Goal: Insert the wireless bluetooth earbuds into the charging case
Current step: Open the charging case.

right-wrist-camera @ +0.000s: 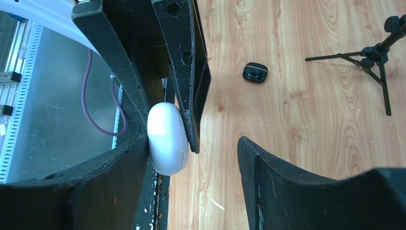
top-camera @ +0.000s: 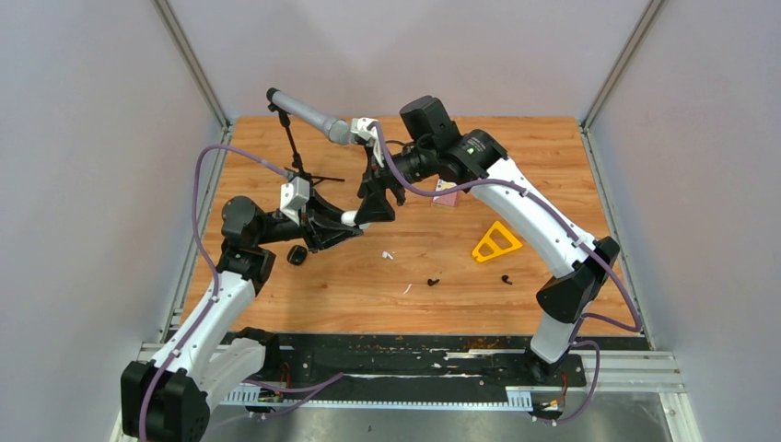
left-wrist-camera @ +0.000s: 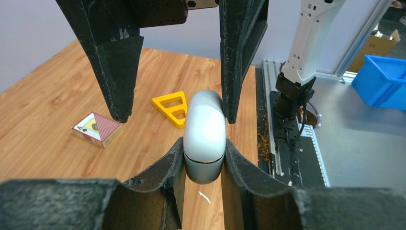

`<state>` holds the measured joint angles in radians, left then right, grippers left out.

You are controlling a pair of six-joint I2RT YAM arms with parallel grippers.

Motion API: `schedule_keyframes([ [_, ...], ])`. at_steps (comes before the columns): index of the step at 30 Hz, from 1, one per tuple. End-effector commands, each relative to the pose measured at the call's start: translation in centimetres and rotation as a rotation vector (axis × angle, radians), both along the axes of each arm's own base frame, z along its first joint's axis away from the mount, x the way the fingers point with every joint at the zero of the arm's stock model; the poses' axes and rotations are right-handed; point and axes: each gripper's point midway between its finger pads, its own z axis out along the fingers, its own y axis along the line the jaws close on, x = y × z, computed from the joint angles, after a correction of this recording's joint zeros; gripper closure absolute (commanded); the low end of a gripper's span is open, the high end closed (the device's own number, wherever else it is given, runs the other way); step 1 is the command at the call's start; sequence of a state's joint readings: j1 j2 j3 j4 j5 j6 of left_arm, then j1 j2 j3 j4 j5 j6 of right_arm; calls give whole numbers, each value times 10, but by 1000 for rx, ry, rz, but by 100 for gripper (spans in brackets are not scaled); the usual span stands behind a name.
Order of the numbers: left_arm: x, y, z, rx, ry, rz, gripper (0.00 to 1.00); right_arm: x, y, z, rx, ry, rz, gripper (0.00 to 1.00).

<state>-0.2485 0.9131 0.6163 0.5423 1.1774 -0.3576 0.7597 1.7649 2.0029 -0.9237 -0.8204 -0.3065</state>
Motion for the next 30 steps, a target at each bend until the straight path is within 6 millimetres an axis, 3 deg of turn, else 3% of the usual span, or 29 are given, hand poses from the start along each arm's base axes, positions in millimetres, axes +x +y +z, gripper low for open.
schedule_keyframes([
  [1,-7,-2,16,-10,-84,-29,100,13,4,10,10,-40,-53,32],
  [30,-10,-3,8,3,-104,-41,100,37,-1,18,22,-57,-122,33],
])
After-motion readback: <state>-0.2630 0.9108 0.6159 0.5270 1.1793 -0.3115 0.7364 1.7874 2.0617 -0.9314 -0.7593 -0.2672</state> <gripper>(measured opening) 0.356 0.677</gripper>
